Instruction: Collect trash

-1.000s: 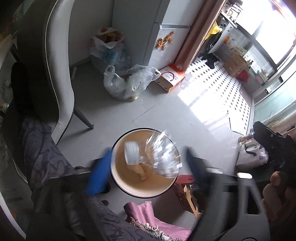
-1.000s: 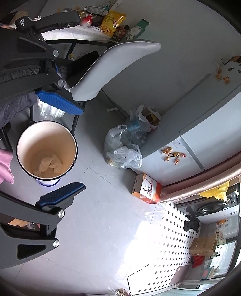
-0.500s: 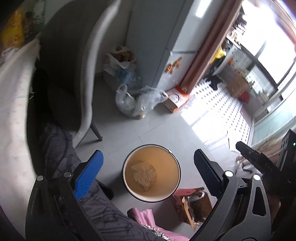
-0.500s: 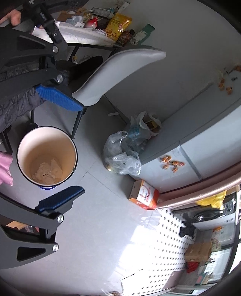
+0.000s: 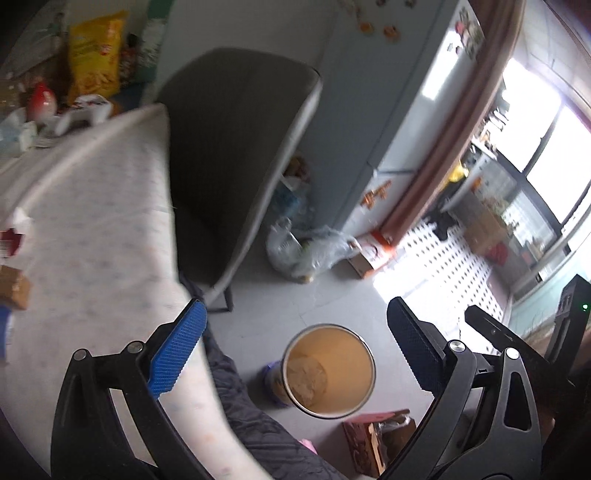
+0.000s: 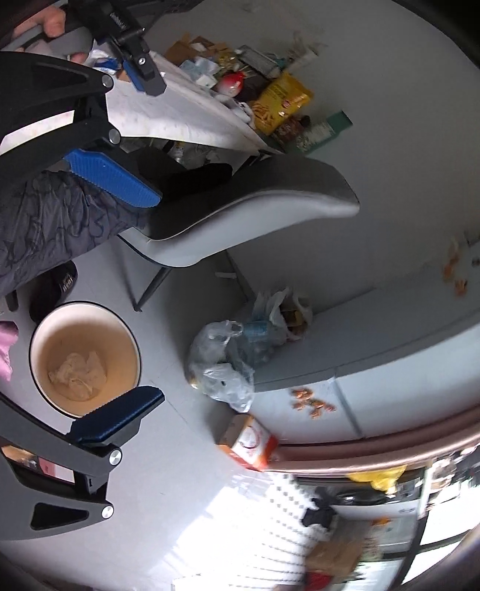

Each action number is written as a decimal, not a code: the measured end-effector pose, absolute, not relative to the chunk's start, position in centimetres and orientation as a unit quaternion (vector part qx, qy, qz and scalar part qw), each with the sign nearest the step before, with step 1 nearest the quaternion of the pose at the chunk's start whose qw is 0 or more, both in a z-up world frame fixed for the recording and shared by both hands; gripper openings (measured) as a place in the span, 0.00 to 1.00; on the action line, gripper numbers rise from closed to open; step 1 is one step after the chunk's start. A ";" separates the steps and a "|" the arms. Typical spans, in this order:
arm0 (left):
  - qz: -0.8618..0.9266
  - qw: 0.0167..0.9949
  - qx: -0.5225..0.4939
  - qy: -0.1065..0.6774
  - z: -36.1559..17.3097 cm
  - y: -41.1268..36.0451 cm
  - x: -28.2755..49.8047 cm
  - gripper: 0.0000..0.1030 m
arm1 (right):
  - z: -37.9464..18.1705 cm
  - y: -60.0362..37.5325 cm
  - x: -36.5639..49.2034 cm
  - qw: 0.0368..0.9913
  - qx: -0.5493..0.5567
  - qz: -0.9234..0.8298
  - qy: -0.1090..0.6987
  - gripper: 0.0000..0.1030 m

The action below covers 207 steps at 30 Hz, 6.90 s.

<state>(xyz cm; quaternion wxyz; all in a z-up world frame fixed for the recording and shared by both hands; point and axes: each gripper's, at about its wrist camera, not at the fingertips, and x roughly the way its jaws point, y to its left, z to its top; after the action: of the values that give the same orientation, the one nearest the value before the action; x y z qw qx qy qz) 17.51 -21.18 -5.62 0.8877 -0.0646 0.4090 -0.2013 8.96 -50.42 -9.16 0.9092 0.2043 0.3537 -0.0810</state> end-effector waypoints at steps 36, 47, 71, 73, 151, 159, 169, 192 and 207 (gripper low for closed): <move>-0.016 0.950 -0.143 0.277 -3.4 5.0 8.3 0.94 | -5.2 -22.5 11.6 0.932 0.073 0.101 0.341 0.93; 0.050 0.925 -0.194 0.323 -7.9 11.4 8.1 0.94 | -5.8 -16.0 12.8 0.912 0.048 0.204 0.352 0.93; 0.056 0.903 -0.200 0.377 -10.5 13.4 9.4 0.05 | -8.1 -10.9 15.2 0.879 0.026 0.255 0.403 0.82; 0.050 0.906 -0.200 0.370 -9.8 13.6 8.7 0.05 | -8.2 -9.8 15.5 0.875 0.018 0.265 0.405 0.82; -0.118 0.933 -0.114 0.320 -2.6 -4.5 11.8 0.05 | -4.2 -32.3 11.8 0.928 0.057 0.080 0.358 0.22; -0.154 0.926 -0.087 0.334 -3.0 -9.9 13.0 0.05 | -6.3 -38.0 11.1 0.924 0.076 0.034 0.373 0.22; -0.182 0.913 -0.056 0.361 -4.6 -15.9 14.9 0.05 | -10.4 -43.7 10.8 0.910 0.116 -0.004 0.399 0.23; -0.242 0.877 0.016 0.416 -8.9 -26.3 16.5 0.05 | -21.6 -53.0 10.7 0.859 0.188 -0.097 0.466 0.79; -0.312 0.821 0.112 0.465 -13.6 -38.1 17.1 0.05 | -21.9 -59.1 7.6 0.852 0.211 -0.154 0.453 0.84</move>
<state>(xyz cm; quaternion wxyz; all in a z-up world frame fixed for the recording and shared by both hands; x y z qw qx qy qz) 17.11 -38.12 -13.58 0.8210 0.1124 0.4648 -0.3120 7.65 -59.07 -21.91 0.8524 0.2111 0.4528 -0.1543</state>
